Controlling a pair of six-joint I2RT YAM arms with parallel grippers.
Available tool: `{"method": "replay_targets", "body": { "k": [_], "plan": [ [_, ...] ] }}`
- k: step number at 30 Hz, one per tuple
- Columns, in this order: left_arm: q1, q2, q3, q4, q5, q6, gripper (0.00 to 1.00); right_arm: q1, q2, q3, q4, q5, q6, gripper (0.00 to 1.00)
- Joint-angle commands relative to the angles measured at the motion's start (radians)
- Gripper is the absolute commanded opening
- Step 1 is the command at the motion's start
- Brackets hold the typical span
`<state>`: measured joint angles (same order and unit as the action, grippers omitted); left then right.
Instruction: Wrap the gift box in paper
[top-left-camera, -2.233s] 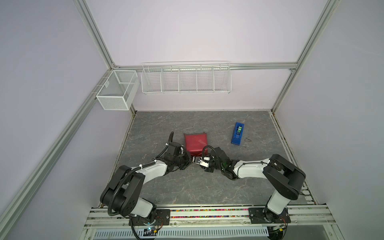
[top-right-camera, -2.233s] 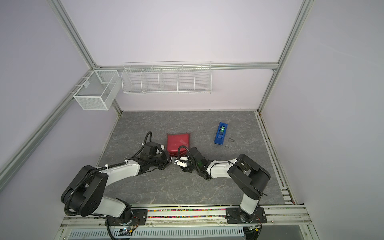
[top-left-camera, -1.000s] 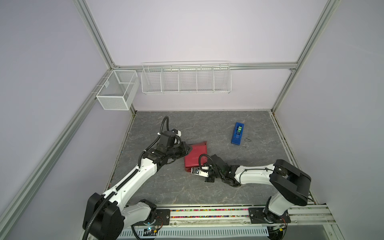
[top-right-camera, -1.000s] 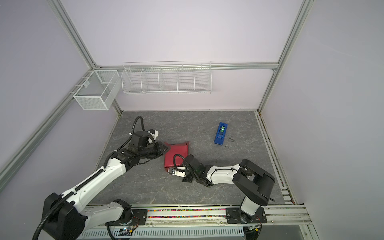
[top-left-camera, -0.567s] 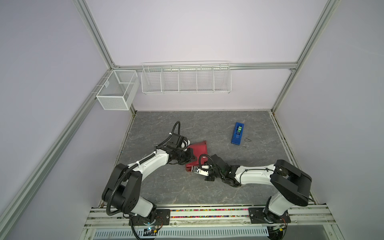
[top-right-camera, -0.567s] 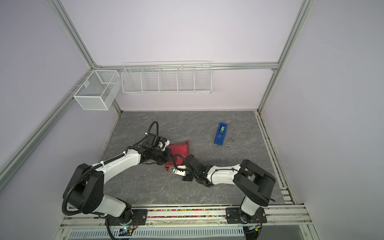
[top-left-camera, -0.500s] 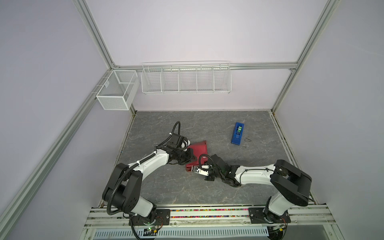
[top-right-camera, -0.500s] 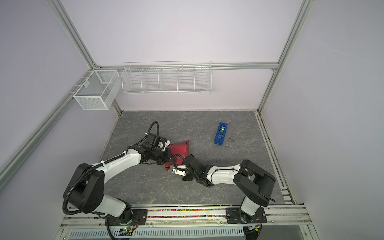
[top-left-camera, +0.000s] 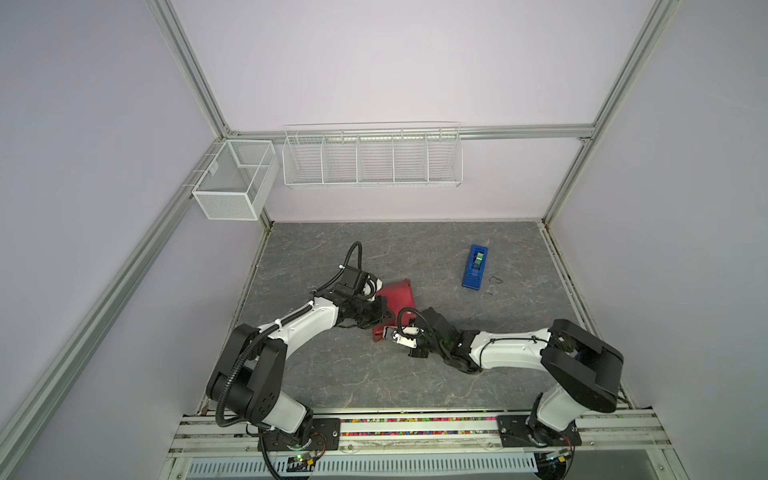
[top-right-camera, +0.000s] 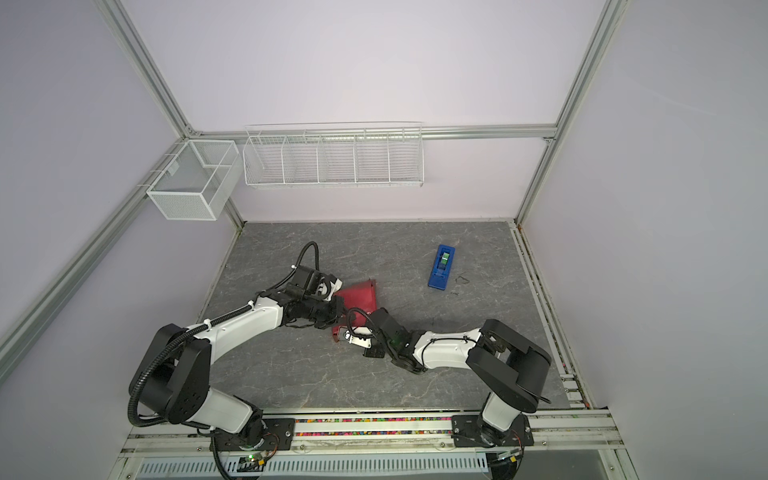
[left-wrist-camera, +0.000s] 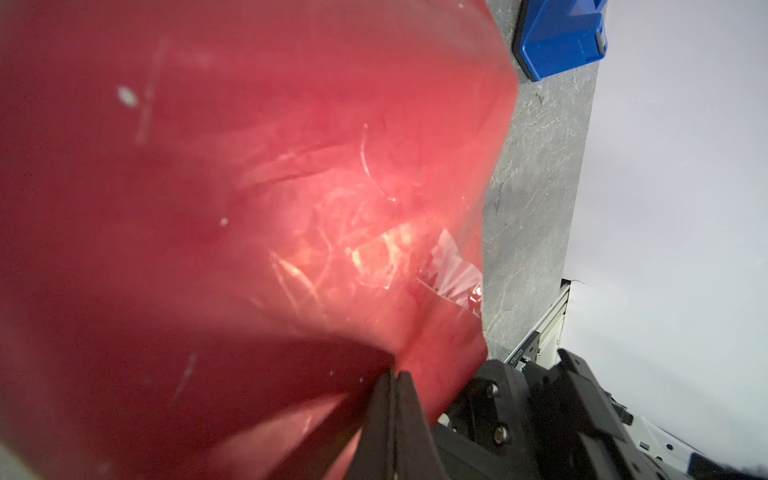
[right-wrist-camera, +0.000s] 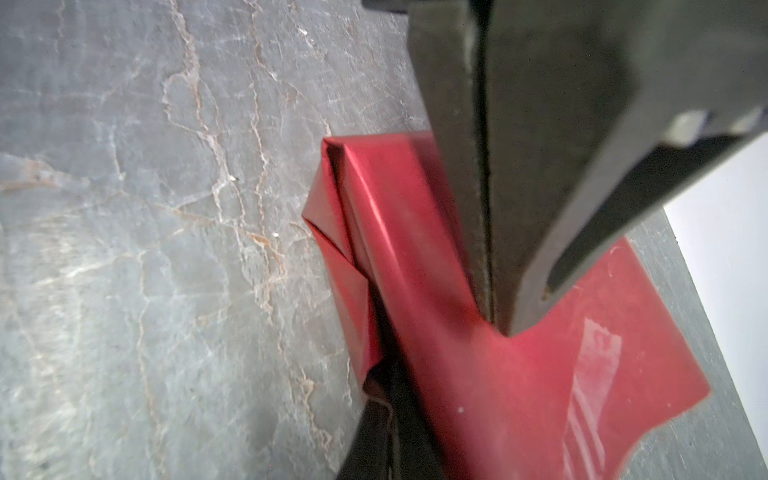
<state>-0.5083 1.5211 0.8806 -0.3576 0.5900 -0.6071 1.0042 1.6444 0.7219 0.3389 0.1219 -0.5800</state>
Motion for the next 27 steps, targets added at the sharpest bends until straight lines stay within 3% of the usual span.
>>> {"method": "replay_targets", "body": {
  "k": [1,7,14,16,19,22,27],
  "plan": [
    [0.001,0.023,-0.001,-0.123,-0.053,0.042,0.02,-0.010,0.009,0.018,0.083,0.059,0.011,0.06],
    [0.000,-0.068,0.062,-0.217,-0.198,0.126,0.10,-0.009,-0.004,0.005,0.062,0.036,0.014,0.06],
    [0.002,-0.261,0.099,-0.246,-0.497,0.225,0.46,-0.022,-0.024,-0.014,0.055,0.033,0.011,0.06],
    [0.008,-0.318,0.074,-0.192,-0.528,0.257,0.55,-0.025,-0.029,-0.022,0.055,0.027,0.015,0.06],
    [0.065,-0.393,0.008,-0.085,-0.447,0.280,0.67,-0.029,-0.036,-0.028,0.055,0.014,0.022,0.06],
    [0.120,-0.436,-0.066,0.029,-0.332,0.293,1.00,-0.032,-0.040,-0.029,0.055,0.007,0.024,0.06],
    [0.111,-0.493,-0.237,0.341,-0.198,0.384,1.00,-0.042,-0.055,-0.029,0.041,-0.016,0.031,0.06]
  ]
}}
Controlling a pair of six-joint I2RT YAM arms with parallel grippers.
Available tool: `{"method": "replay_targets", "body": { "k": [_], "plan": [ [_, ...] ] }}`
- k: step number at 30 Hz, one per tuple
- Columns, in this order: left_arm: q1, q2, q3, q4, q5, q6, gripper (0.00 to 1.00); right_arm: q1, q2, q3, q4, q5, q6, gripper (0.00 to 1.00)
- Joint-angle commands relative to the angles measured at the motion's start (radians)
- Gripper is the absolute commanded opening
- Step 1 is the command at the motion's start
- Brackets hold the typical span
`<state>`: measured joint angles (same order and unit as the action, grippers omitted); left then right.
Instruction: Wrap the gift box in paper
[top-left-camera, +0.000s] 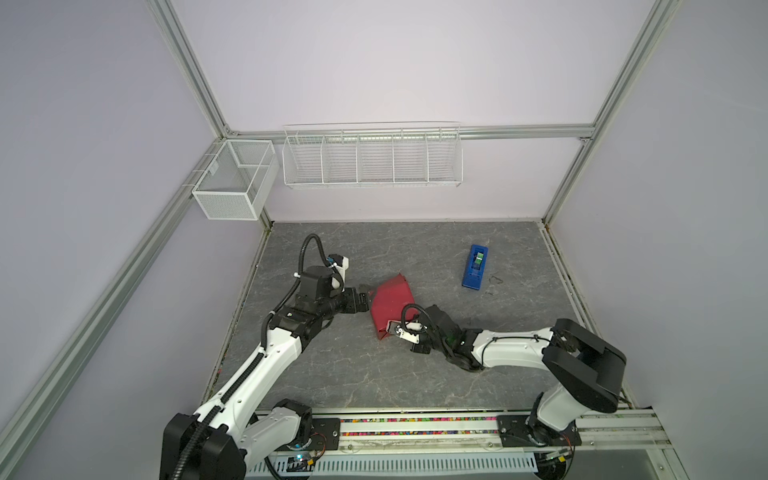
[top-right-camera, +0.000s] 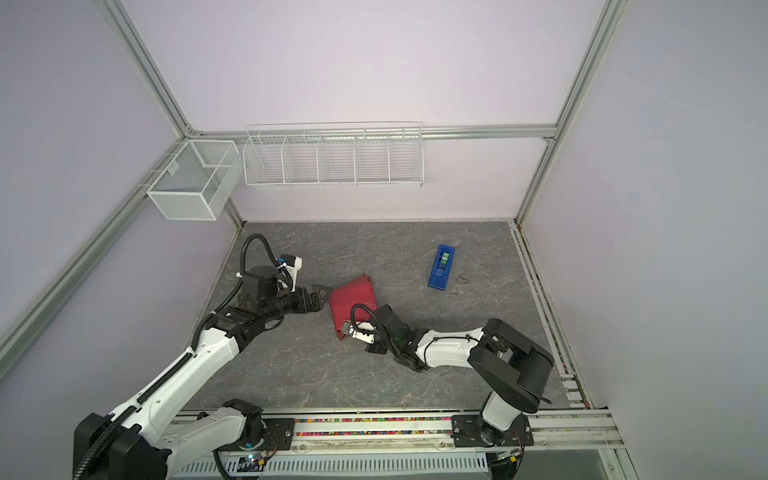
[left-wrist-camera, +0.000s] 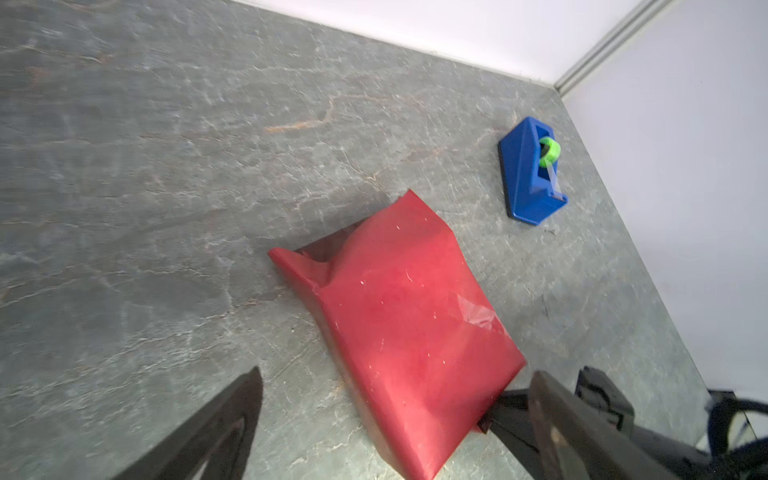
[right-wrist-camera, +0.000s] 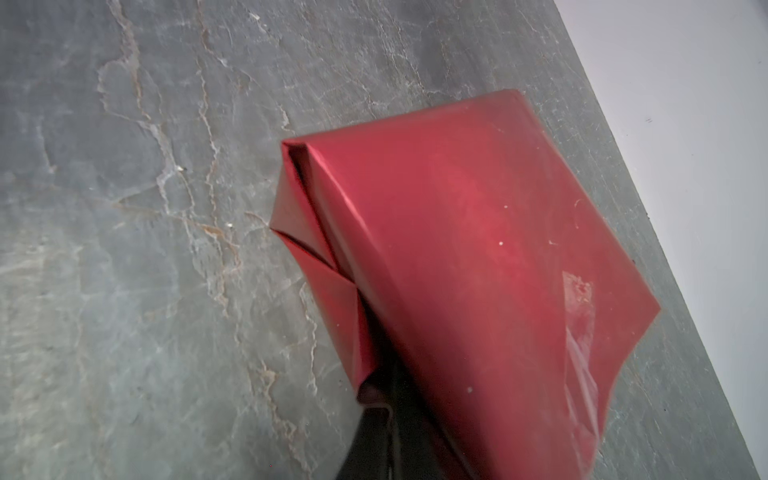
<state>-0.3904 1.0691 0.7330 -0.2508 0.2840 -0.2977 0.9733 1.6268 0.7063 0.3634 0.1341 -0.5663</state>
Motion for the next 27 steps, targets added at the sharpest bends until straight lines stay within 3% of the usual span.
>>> {"method": "replay_targets", "body": {
  "k": [1,7,13,17,24,27],
  "plan": [
    [-0.014,-0.063,-0.139,0.308,0.120,0.085,1.00,-0.013,-0.042,-0.013,0.014,-0.031,0.019,0.06],
    [-0.046,-0.191,-0.357,0.553,0.020,0.143,1.00,-0.025,-0.066,-0.031,0.005,-0.035,0.020,0.06],
    [-0.209,-0.144,-0.425,0.640,-0.033,0.301,0.96,-0.047,-0.096,-0.057,0.000,-0.071,0.024,0.06],
    [-0.225,-0.126,-0.479,0.740,-0.014,0.338,0.96,-0.053,-0.109,-0.069,-0.005,-0.093,0.023,0.06],
    [-0.267,-0.070,-0.477,0.705,-0.005,0.461,0.92,-0.064,-0.125,-0.073,-0.027,-0.138,0.026,0.06],
    [-0.298,-0.036,-0.458,0.664,-0.051,0.509,0.92,-0.072,-0.128,-0.073,-0.027,-0.144,0.033,0.06]
  ]
}}
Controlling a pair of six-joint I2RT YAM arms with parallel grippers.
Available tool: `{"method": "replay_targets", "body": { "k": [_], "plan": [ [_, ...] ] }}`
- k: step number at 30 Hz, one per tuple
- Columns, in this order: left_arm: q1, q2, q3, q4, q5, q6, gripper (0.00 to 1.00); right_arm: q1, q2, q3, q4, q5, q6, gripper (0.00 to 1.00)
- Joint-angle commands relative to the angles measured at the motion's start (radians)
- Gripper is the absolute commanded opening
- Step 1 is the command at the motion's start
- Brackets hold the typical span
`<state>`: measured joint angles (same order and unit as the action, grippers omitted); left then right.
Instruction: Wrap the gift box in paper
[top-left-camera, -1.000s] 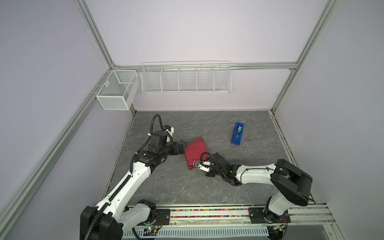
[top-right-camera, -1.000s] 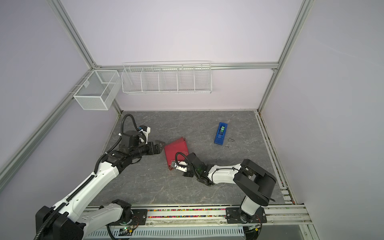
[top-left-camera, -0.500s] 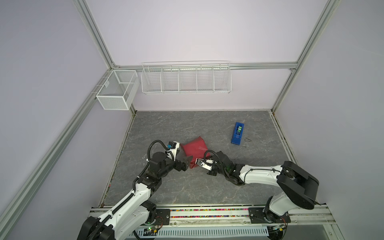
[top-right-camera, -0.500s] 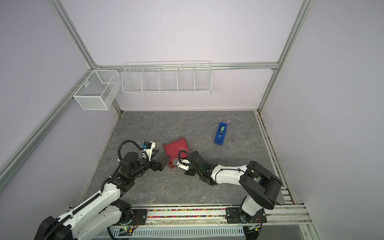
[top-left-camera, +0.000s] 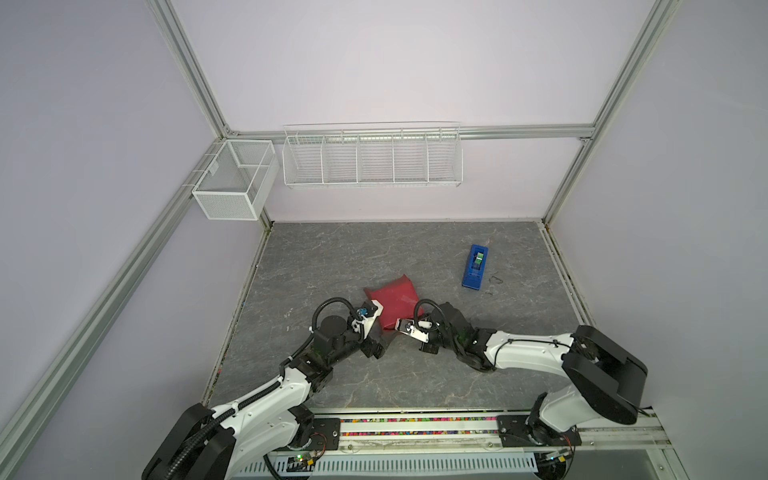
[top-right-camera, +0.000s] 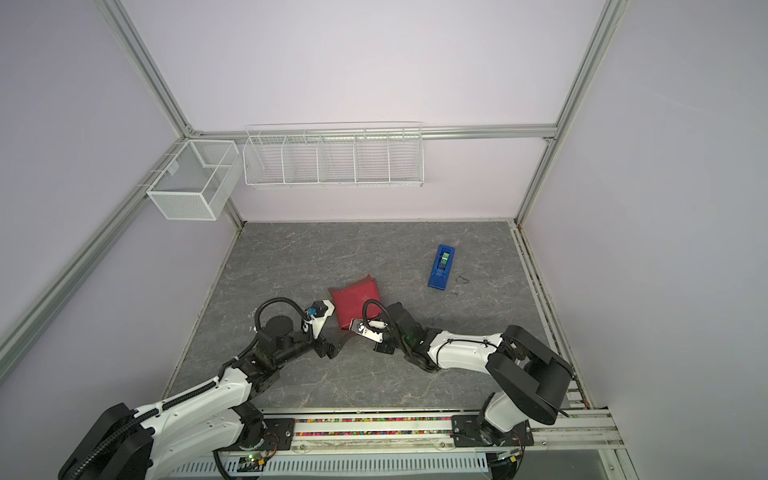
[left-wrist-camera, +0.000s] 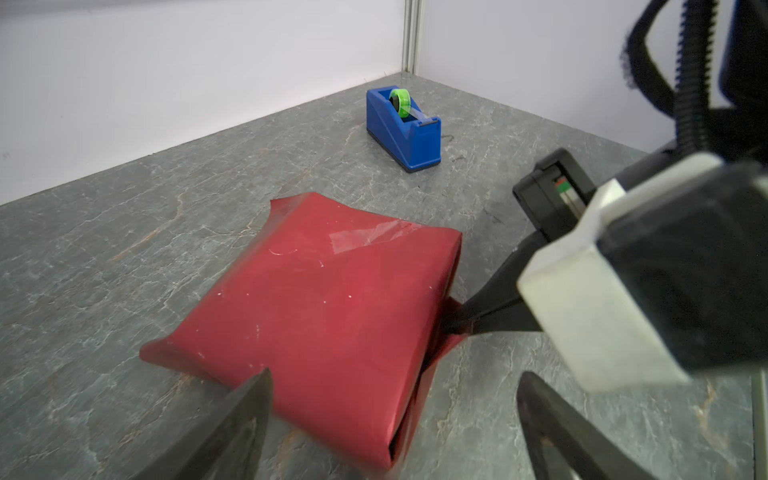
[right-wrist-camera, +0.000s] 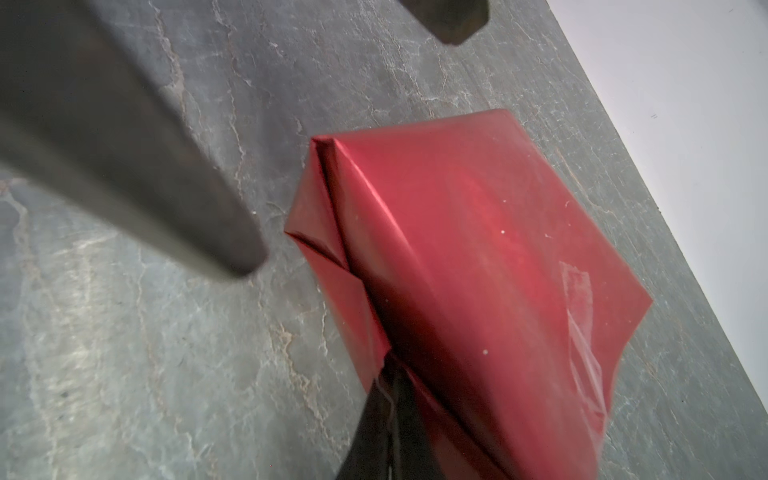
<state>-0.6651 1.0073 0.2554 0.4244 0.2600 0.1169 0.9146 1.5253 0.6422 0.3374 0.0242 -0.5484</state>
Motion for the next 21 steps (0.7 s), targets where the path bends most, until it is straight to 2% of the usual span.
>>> {"method": "replay_targets", "body": {
  "k": [1,4,21],
  "plan": [
    [-0.034,0.034,0.028,-0.029,-0.043,0.111,0.92,-0.016,-0.027,-0.008,-0.001,-0.039,0.019,0.06],
    [-0.051,0.063,0.041,-0.027,-0.108,0.130,0.93,-0.026,-0.020,-0.001,-0.006,-0.060,0.032,0.06],
    [-0.099,0.309,0.126,0.051,-0.195,0.219,0.97,-0.039,0.031,0.026,-0.003,-0.082,0.081,0.06]
  ]
}}
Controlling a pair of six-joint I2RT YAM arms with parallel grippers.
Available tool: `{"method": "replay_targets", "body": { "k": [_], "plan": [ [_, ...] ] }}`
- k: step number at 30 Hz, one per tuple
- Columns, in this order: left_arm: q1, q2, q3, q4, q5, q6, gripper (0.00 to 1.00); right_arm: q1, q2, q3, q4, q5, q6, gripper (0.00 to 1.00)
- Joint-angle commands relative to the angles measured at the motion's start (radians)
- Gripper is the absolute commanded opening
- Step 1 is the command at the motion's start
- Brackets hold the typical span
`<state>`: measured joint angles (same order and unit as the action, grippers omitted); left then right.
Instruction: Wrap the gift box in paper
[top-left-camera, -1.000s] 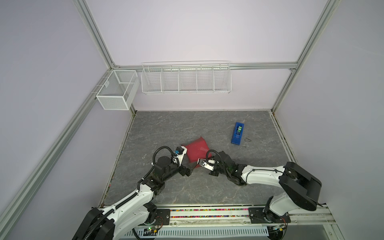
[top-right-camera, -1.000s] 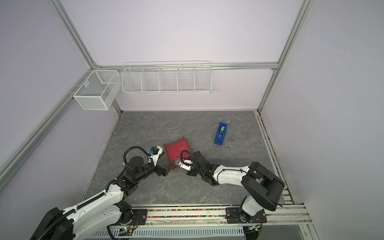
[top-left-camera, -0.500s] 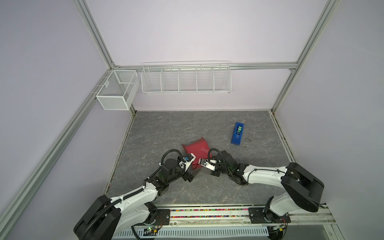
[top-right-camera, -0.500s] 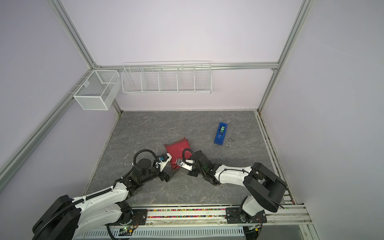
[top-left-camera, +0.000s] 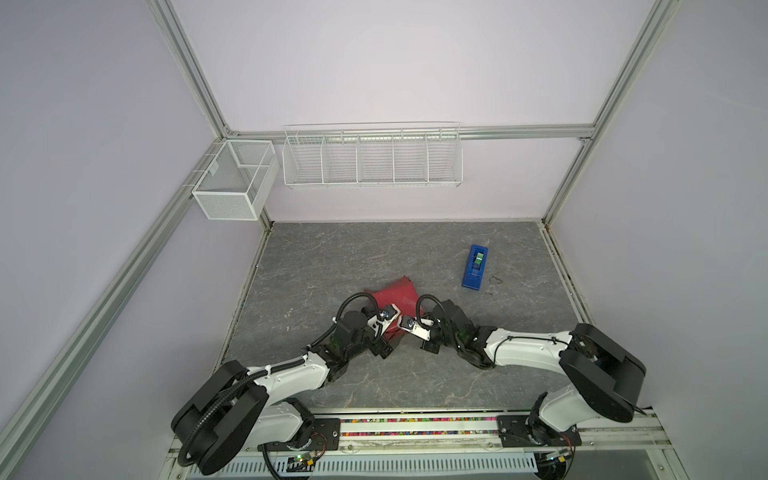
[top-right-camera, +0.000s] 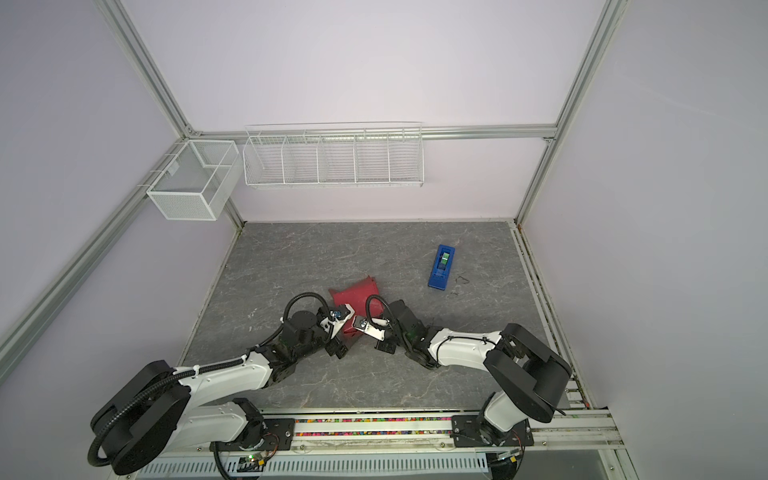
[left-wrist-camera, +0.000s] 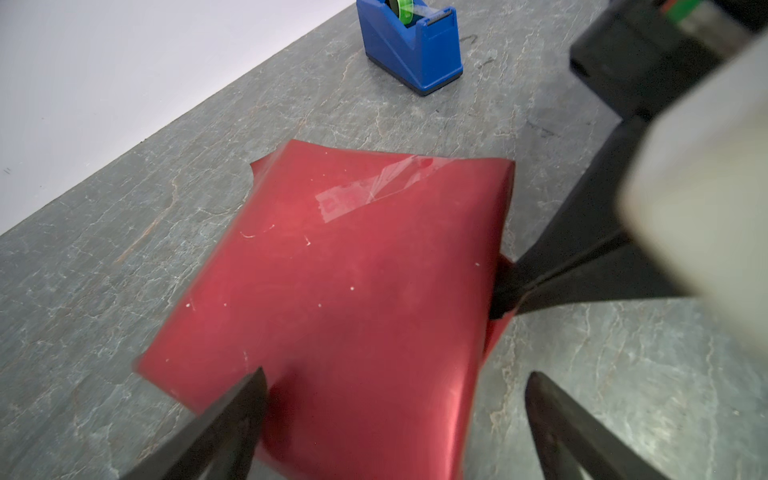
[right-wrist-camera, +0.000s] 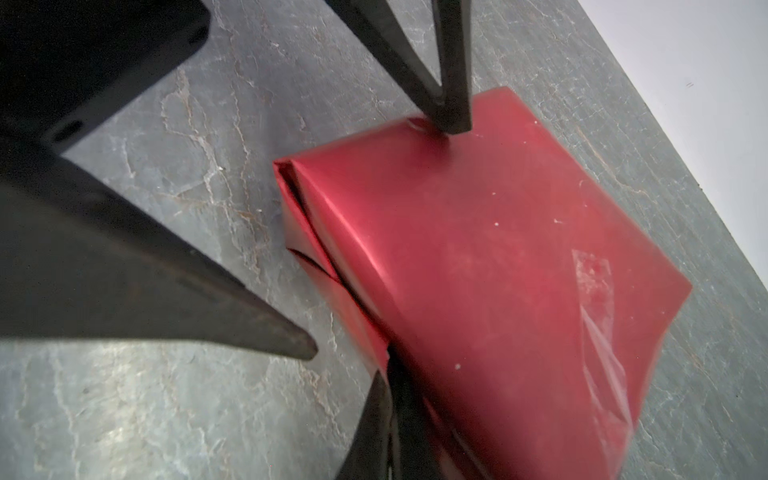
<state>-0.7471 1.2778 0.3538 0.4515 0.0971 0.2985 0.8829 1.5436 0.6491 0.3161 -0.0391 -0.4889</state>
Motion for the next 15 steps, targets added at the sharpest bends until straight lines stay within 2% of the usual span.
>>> {"method": "replay_targets", "body": {
  "k": [1,7,12,15],
  "plan": [
    [-0.022,0.050,0.028,0.033,-0.047,0.037,0.97,-0.007,0.014,0.019,0.020,-0.018,0.024,0.06],
    [-0.046,0.106,0.059,0.050,-0.157,0.015,0.92,-0.007,0.010,0.018,0.018,-0.007,0.050,0.14],
    [-0.049,0.128,0.076,0.041,-0.179,0.004,0.88,-0.006,-0.034,0.003,-0.011,0.032,0.088,0.22],
    [-0.049,0.133,0.080,0.039,-0.187,0.001,0.88,-0.005,-0.092,-0.017,-0.039,0.069,0.156,0.30]
  ]
}}
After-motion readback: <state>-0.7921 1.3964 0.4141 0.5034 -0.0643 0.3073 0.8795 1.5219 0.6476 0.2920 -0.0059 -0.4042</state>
